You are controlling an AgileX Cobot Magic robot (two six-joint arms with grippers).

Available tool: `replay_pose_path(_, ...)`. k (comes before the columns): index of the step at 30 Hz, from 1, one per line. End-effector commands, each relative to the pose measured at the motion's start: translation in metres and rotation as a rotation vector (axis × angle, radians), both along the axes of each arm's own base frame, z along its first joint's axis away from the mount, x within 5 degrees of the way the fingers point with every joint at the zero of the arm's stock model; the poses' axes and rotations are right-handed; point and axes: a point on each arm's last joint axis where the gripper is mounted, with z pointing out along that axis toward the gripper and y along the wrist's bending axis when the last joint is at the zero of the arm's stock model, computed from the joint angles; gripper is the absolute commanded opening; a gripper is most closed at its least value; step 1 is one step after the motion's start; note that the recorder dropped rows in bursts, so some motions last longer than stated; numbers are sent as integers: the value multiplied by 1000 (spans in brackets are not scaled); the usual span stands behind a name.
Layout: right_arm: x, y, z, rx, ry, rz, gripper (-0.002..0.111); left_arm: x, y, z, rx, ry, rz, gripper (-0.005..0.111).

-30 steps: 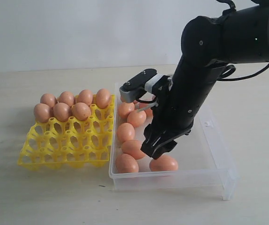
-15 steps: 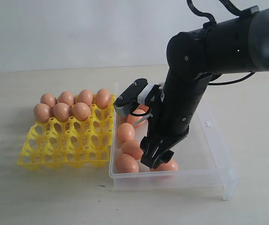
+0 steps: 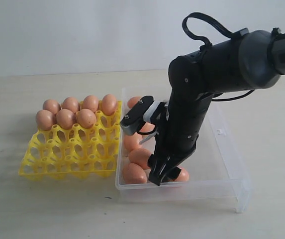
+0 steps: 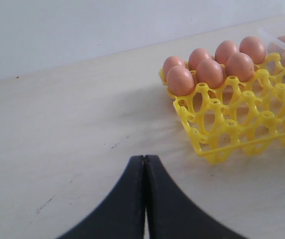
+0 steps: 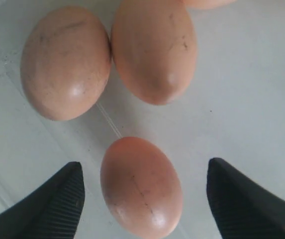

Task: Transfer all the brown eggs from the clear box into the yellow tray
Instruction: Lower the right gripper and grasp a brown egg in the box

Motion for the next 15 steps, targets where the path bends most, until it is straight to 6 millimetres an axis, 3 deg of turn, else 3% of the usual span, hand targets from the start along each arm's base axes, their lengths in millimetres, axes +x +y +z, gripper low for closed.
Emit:
replay_pose_path(1, 1, 1, -6, -4, -7, 12, 67, 0, 0, 2, -1, -16, -4, 0)
replay_pose_path(11, 5, 5, -27, -8, 8, -2, 67, 0, 0, 2, -1, -16, -4, 0)
replay_pose_path(15, 6, 5, -34, -13, 14, -2, 60, 0, 0, 2, -1, -16, -4, 0)
